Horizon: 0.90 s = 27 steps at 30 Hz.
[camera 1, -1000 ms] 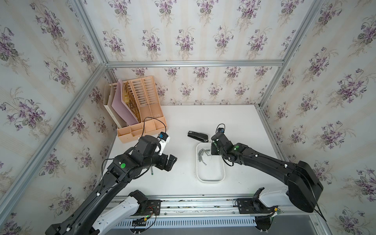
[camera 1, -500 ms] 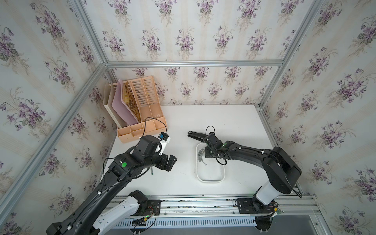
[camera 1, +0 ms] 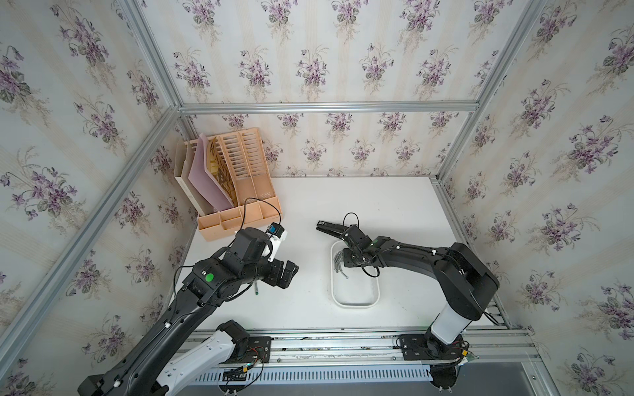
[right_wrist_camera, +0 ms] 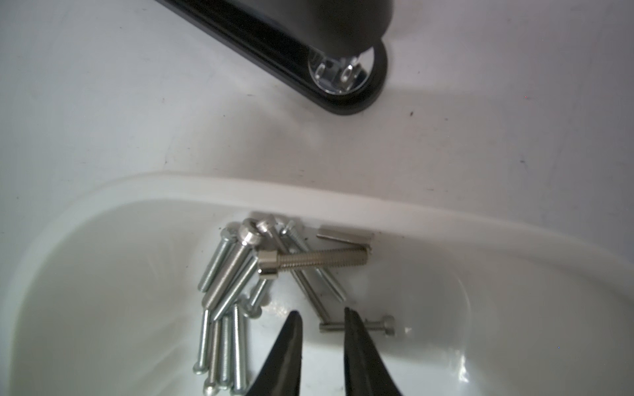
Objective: Take out the screws from the storage box
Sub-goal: Pick up the screw from the storage box.
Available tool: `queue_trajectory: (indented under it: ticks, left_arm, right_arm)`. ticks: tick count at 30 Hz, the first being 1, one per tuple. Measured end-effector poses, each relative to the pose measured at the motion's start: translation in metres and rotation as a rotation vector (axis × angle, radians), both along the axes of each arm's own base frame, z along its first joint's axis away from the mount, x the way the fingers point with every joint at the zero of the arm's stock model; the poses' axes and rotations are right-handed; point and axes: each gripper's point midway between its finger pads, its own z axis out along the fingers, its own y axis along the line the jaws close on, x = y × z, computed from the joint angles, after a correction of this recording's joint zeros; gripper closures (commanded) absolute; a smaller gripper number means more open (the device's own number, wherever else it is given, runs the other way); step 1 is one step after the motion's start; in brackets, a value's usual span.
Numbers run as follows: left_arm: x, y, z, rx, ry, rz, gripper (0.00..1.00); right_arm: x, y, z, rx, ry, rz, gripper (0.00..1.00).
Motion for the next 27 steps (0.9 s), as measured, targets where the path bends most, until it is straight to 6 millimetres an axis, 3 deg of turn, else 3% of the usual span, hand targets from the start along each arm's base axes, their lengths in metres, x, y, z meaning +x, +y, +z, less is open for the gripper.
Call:
queue_trajectory:
  ticks: [10, 17, 27]
  left_arm:
    - [-0.001, 0.0, 0.002, -0.005, -0.007, -0.001, 0.01]
    - [-0.001, 0.001, 0.003, -0.007, -0.01, -0.001, 0.01]
    - [-0.002, 0.001, 0.003, -0.009, -0.012, -0.001, 0.01]
  right_arm:
    - [0.009, 0.014, -0.012, 0.006, 0.015, 0.027, 0.82]
    - [0.008, 0.018, -0.012, 0.019, 0.019, 0.037, 1.0]
    - [0.002, 0.015, 0.004, 0.047, 0.005, 0.046, 1.0]
